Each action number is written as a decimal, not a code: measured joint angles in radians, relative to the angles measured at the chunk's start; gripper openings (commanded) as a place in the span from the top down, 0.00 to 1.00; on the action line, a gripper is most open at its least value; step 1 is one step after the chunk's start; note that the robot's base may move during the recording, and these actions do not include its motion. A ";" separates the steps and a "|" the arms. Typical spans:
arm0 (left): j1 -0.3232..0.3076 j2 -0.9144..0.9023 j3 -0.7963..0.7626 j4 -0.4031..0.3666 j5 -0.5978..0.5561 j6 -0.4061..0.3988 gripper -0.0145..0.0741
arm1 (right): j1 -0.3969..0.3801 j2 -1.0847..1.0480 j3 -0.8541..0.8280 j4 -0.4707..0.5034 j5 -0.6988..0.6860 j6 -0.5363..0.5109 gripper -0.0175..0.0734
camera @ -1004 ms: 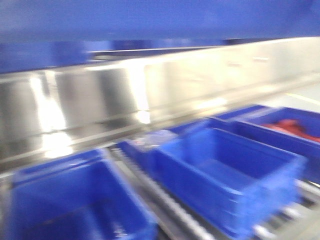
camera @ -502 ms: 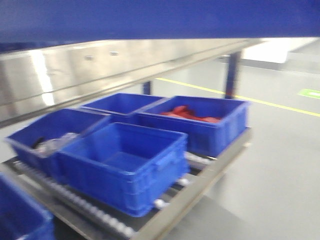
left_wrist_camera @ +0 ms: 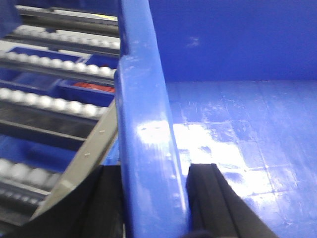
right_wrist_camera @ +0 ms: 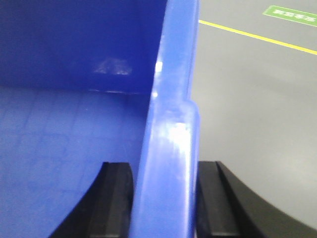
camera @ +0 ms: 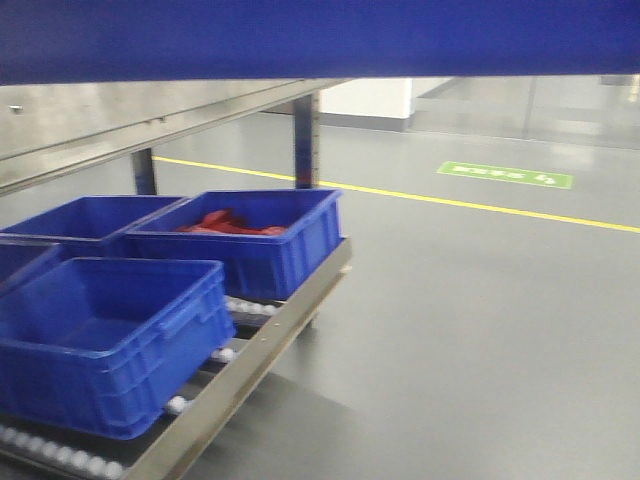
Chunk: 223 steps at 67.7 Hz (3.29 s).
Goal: Move blue bin to conveyor side
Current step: 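Hold the blue bin with both grippers while the base turns away, then carry the blue bin to the red-framed conveyor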
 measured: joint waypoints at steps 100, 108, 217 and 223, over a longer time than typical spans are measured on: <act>0.000 0.000 0.000 -0.002 0.000 -0.002 0.86 | 0.000 0.000 0.000 0.000 0.000 0.000 0.90; 0.000 0.000 0.000 -0.002 0.002 -0.002 0.86 | 0.000 0.000 0.000 0.000 0.000 0.000 0.90; 0.000 0.000 0.000 0.006 0.002 -0.003 0.86 | 0.000 0.000 0.000 0.000 -0.004 0.000 0.90; 0.000 0.000 0.000 0.006 0.002 -0.003 0.86 | 0.000 0.000 0.000 0.000 -0.006 0.000 0.90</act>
